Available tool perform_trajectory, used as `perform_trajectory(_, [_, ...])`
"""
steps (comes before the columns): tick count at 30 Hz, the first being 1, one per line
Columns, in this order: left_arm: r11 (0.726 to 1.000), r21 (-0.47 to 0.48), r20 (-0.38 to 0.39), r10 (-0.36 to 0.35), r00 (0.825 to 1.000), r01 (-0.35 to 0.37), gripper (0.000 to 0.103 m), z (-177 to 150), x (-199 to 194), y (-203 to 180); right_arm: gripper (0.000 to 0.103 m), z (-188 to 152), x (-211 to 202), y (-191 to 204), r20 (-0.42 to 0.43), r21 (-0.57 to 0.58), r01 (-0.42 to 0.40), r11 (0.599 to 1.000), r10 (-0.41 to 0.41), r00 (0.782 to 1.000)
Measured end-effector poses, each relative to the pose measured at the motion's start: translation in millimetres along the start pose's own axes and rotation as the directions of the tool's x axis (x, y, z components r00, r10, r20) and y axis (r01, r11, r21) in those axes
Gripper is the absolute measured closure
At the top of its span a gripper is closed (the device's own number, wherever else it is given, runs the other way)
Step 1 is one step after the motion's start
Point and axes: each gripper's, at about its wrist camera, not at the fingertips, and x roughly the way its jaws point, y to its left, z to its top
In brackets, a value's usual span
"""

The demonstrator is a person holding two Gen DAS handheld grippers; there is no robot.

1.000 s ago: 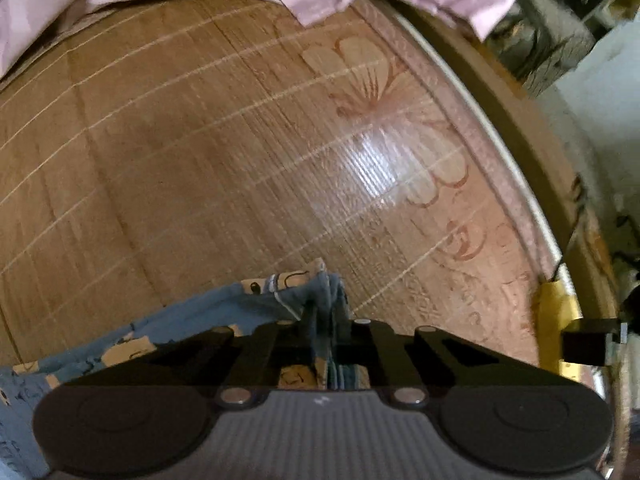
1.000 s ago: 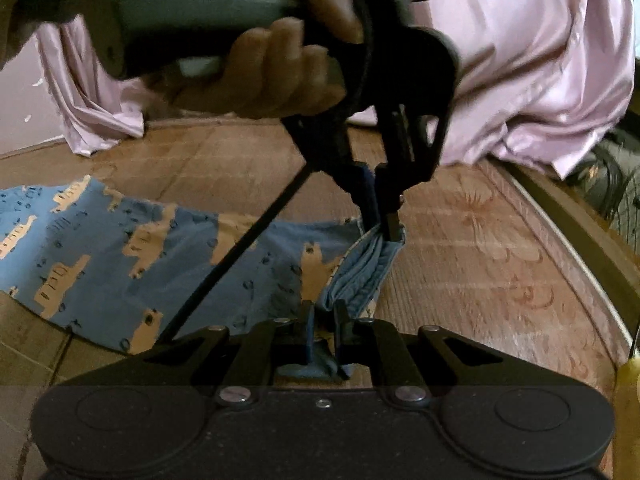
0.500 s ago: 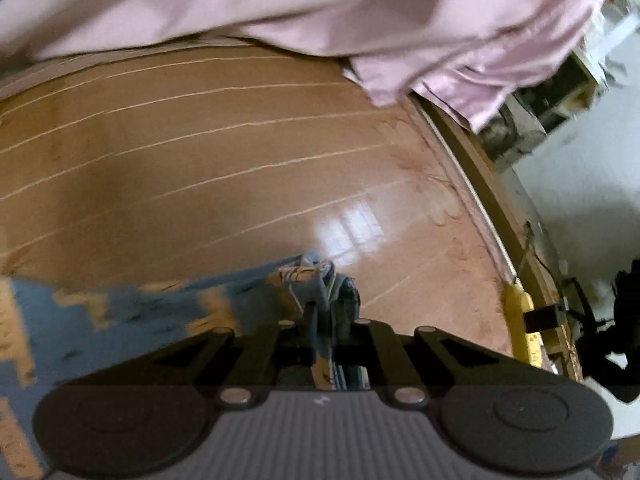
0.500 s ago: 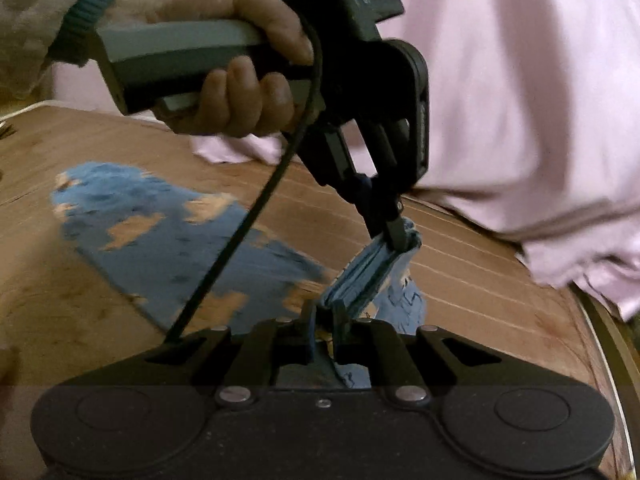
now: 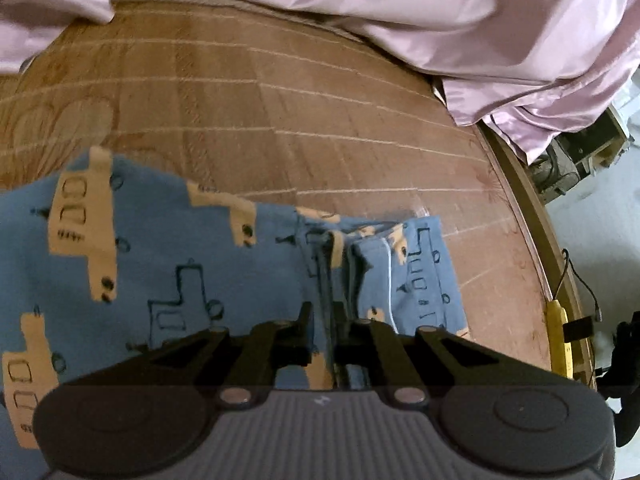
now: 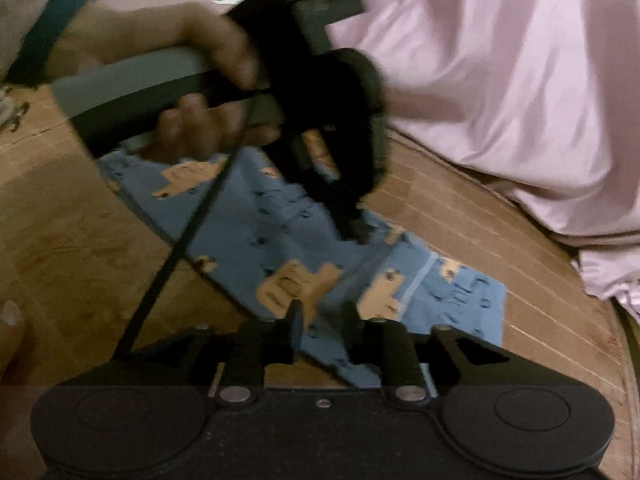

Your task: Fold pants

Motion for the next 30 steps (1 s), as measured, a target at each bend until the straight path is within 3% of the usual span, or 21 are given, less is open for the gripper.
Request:
perform_trajectory(2, [1.0,-0.009,0.002,-0.01,1.0,0.01,0.078,-3.0,-0.4,0.8,0.065,-2.0,2.0,-5.3,-0.002,0.011,0.017,1.0,-0.017,1.0])
perform_trajectory(4, [0.999,-0.021,0.032,-0.024,0.999,0.025,0.05,-5.0,-3.0,1.0,0.063,-1.9,8.8,-7.5,-0.01,0.012,0.024,1.0,-0.024,1.0])
perform_trajectory(9, [0.998,-0.043,0.081,-0.044,0.996,0.047,0.042,-0.8,-5.9,1.6,0.06,-1.0,30.9,-6.5,-0.04,0.039,0.02,0.999,-0.018,0.999])
perform_trajectory(11, [0.998,-0.048,0.088,-0.043,0.995,0.048,0.039,0.8,-5.2,3.0,0.051,-0.3,37.6,-3.8,-0.04,0.035,0.025,0.999,-0.024,0.999])
perform_trajectory(13, [0.999,-0.025,0.099,-0.033,0.995,0.035,0.03,2.1,-2.4,0.5,0.048,-1.0,41.3,-2.3,-0.032,0.034,0.048,0.998,-0.047,0.998])
perform_trajectory(15, [1.0,0.013,0.097,-0.019,0.995,0.017,0.028,3.8,1.9,-3.8,0.049,-3.3,42.1,-2.9,-0.017,0.052,0.055,0.997,-0.054,0.998])
perform_trajectory(16, [0.999,0.032,0.09,-0.016,0.996,0.013,0.028,4.2,4.4,-5.7,0.05,-4.7,42.5,-4.1,-0.007,0.064,0.055,0.996,-0.055,0.998])
perform_trajectory(18, [0.998,0.057,0.077,-0.019,0.997,0.014,0.03,6.6,10.5,-10.5,0.066,-6.8,42.6,-5.9,0.007,0.075,0.063,0.995,-0.063,0.998])
perform_trajectory(21, [0.998,0.058,0.055,-0.005,0.998,0.001,0.046,10.7,20.6,-15.1,0.08,-10.3,41.4,-9.0,0.021,0.091,0.053,0.994,-0.055,0.998])
perform_trajectory(30, [0.998,0.043,0.053,0.044,0.998,-0.046,0.074,16.3,34.6,-26.0,0.083,-16.2,34.3,-22.5,0.041,0.144,0.017,0.989,-0.023,0.999])
